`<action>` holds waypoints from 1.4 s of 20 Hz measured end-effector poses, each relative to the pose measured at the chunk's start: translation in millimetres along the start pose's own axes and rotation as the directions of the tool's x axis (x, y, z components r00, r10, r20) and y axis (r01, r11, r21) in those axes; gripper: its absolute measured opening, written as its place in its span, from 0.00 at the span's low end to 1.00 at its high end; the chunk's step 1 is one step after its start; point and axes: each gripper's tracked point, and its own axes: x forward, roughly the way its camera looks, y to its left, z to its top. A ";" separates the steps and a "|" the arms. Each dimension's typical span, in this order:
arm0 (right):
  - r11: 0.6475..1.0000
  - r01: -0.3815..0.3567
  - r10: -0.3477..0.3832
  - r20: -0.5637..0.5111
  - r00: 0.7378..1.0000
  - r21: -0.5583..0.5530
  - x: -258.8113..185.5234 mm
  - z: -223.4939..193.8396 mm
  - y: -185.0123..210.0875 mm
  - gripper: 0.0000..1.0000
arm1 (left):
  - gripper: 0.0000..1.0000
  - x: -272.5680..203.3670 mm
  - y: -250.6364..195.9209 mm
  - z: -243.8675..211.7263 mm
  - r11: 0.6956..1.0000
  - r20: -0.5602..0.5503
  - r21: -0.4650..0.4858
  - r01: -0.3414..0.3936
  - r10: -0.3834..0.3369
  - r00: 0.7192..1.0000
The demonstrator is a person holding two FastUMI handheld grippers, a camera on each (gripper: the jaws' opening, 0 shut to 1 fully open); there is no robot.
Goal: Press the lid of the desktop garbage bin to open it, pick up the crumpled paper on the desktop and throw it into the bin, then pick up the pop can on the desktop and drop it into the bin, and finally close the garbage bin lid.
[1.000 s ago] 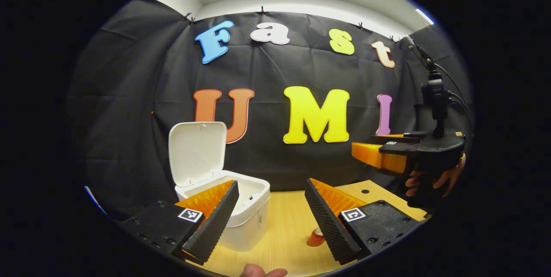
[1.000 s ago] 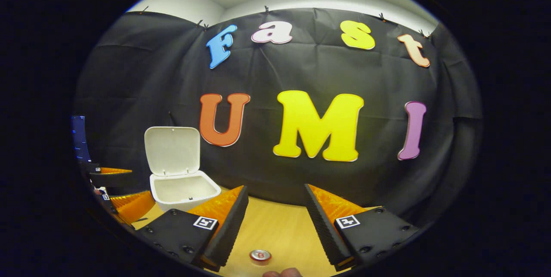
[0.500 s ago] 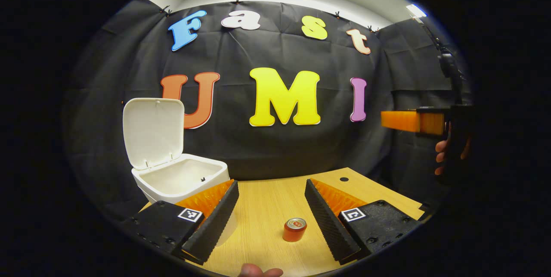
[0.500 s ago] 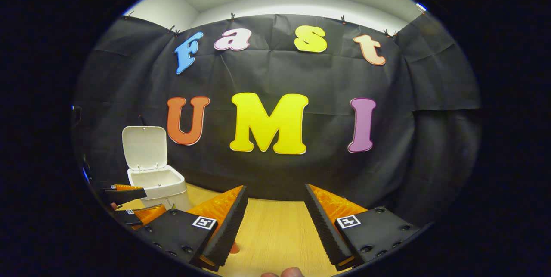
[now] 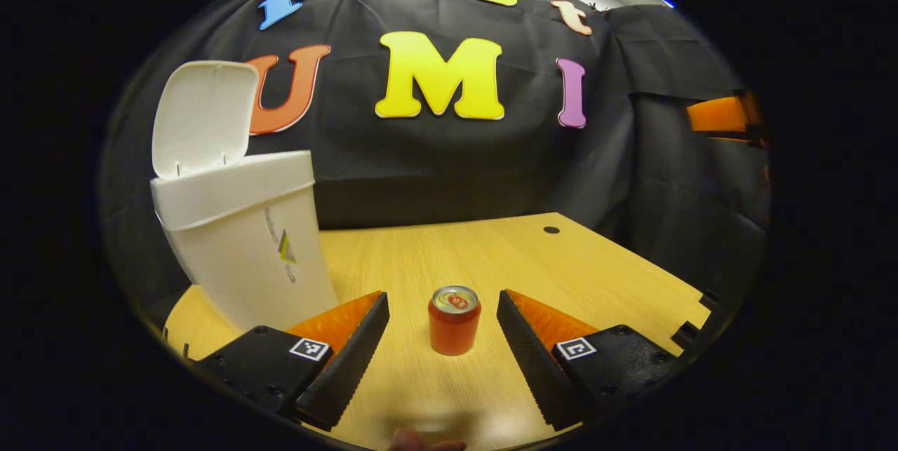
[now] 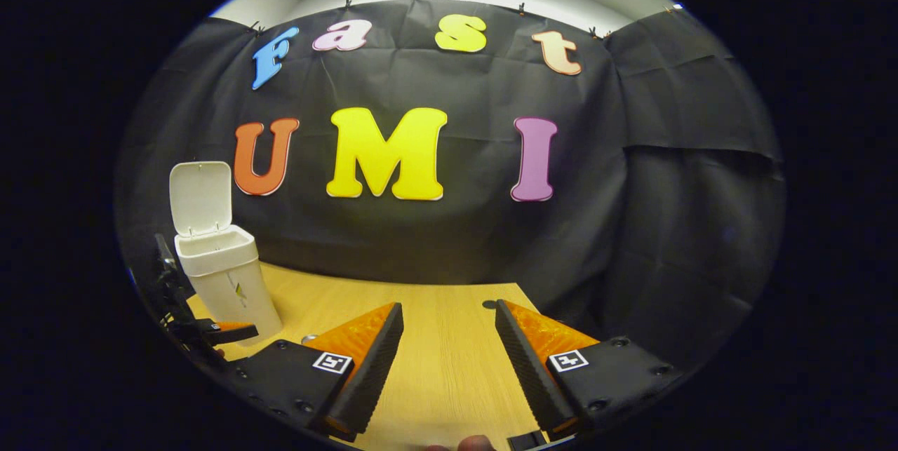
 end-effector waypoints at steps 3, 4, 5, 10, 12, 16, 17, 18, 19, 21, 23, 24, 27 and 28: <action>1.000 0.007 -0.008 -0.038 0.999 -0.023 -1.9 -15.1 -8.9 0.86 | 1.00 22.2 -6.4 -25.6 1.000 -0.018 0.009 0.000 0.000 1.000; 1.000 0.007 -0.007 -0.043 0.999 -0.022 -2.2 -16.0 -11.2 0.86 | 1.00 29.1 -6.3 -32.7 1.000 -0.026 0.006 -0.004 0.004 1.000; 1.000 0.010 -0.012 -0.046 0.999 -0.023 -0.7 -17.4 -13.6 0.86 | 1.00 35.9 -5.6 -37.8 1.000 -0.029 0.000 -0.008 0.008 1.000; 1.000 0.019 -0.020 -0.083 0.996 -0.018 2.8 -31.1 -18.6 0.86 | 1.00 70.7 -0.4 -57.0 0.999 -0.034 0.006 -0.036 0.036 0.999; 0.999 0.016 -0.019 -0.105 0.994 -0.028 3.4 -38.6 -19.1 0.86 | 1.00 84.3 1.9 -62.7 0.999 -0.041 0.013 -0.041 0.042 0.998; 0.999 0.010 -0.014 -0.146 0.989 -0.032 7.6 -53.6 -21.3 0.86 | 1.00 97.6 -5.6 -66.9 0.999 -0.038 0.021 -0.029 0.029 0.999; 1.000 0.007 -0.012 -0.150 0.989 -0.030 9.1 -53.5 -20.8 0.86 | 1.00 98.7 -7.4 -67.7 0.999 -0.038 0.025 -0.025 0.026 0.999; 1.000 0.005 -0.009 -0.149 0.989 -0.028 9.6 -52.9 -20.4 0.86 | 1.00 100.5 -8.2 -68.4 0.999 -0.042 0.027 -0.021 0.022 0.999; 1.000 0.002 -0.007 -0.150 0.989 -0.030 10.2 -53.8 -20.0 0.86 | 1.00 101.0 -7.2 -67.9 0.999 -0.042 0.030 -0.021 0.022 0.999; 0.999 -0.002 -0.003 -0.152 0.988 -0.033 10.8 -54.2 -21.1 0.86 | 1.00 100.7 -6.6 -66.3 0.999 -0.036 0.034 -0.021 0.022 0.999; 0.999 -0.005 -0.001 -0.155 0.988 -0.033 11.3 -54.5 -22.1 0.86 | 0.94 101.0 -6.0 -64.7 0.999 -0.032 0.038 -0.029 0.030 0.999; 0.999 -0.007 0.002 -0.156 0.988 -0.034 11.7 -54.6 -21.0 0.86 | 0.87 101.1 -6.3 -64.9 0.999 -0.036 0.040 -0.031 0.032 0.999; 0.999 -0.016 0.011 -0.155 0.988 -0.032 12.0 -52.8 -20.6 0.86 | 0.85 96.6 -8.0 -64.6 0.999 -0.050 0.040 -0.026 0.028 0.998; 0.999 -0.019 0.014 -0.152 0.988 -0.031 11.4 -52.3 -19.3 0.86 | 0.84 95.4 -8.7 -63.5 0.999 -0.053 0.035 -0.019 0.021 0.998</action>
